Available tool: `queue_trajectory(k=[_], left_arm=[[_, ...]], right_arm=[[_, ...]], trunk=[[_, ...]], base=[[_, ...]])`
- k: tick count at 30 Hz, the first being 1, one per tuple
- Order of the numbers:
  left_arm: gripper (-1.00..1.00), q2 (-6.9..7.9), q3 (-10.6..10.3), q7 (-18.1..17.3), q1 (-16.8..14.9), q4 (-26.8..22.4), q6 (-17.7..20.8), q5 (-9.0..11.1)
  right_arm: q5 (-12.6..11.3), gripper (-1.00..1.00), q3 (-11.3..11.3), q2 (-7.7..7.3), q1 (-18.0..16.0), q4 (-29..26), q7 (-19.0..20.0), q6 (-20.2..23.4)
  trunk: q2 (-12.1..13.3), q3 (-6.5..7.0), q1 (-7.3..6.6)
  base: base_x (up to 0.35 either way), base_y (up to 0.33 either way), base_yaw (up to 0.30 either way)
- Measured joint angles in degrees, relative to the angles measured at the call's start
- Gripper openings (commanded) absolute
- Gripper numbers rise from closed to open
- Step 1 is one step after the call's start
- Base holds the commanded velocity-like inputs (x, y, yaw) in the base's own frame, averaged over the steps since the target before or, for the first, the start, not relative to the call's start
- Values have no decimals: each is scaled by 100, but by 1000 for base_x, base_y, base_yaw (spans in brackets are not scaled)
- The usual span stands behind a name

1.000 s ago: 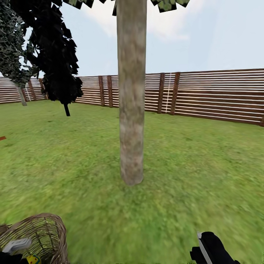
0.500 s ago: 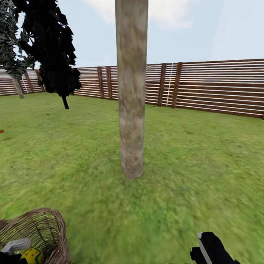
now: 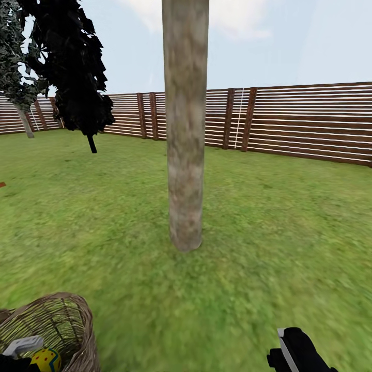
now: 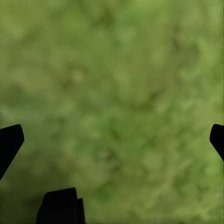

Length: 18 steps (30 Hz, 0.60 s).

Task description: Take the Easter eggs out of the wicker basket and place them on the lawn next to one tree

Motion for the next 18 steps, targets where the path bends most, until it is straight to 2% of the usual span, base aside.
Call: queue_trajectory(k=[7, 18], left_arm=[[100, 1, 0, 0, 0, 0, -3, 0], [100, 2, 8, 1, 0, 0, 0, 4]], right_arm=[[15, 100, 9, 5, 0, 11, -13, 3], [19, 100, 9, 19, 0, 12, -19, 4]], trunk=[[0, 0, 0], [-14, -243, 29]], base=[[0, 0, 0], [0, 0, 0]])
